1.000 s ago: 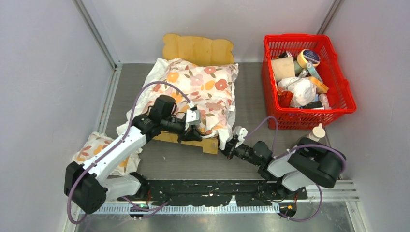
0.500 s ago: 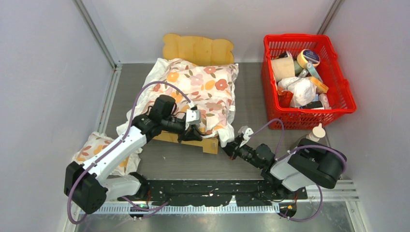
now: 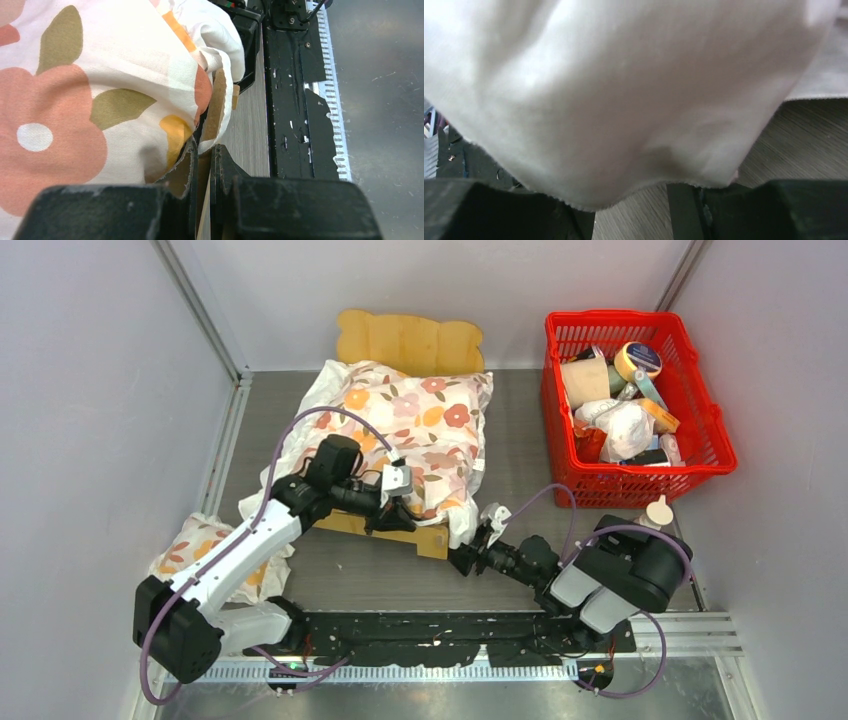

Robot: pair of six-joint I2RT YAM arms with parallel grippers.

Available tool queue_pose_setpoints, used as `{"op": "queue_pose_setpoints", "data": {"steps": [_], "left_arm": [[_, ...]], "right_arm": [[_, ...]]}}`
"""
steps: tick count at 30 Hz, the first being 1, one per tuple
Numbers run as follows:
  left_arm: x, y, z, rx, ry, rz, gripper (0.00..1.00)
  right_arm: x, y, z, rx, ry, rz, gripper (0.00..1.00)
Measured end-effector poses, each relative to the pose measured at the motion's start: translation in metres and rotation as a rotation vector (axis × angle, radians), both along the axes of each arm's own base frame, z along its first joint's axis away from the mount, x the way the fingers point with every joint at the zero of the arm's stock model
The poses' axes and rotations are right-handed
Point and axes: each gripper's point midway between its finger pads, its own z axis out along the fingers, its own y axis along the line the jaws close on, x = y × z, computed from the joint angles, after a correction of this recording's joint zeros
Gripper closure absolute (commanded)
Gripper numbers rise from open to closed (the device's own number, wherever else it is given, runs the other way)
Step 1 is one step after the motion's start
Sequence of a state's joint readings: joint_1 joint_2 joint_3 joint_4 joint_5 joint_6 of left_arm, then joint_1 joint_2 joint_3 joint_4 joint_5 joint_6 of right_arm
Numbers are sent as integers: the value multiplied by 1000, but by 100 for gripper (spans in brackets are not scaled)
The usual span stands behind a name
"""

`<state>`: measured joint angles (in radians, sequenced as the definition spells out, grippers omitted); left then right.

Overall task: Set up the pet bed
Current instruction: Cross the ropes on the bed frame.

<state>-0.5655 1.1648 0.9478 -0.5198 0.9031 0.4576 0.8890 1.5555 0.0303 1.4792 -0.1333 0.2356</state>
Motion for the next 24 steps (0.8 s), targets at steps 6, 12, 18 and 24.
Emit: {"op": "queue_pose_setpoints", "data": {"steps": [6,12,18,24], "left_arm": [[1,2,3,-16,15,-1,100],[1,4,5,-22,20,1,100],[4,6,9,-25,16,12,100],[7,5,15,-35,1,15,100]], "right_arm": [[7,16,8,20,-13,43,46],[14,22,13,6,-69,51,45],[28,26,22,-25,-170,34,45],[37,27,40,-29,-265,4,88]]}}
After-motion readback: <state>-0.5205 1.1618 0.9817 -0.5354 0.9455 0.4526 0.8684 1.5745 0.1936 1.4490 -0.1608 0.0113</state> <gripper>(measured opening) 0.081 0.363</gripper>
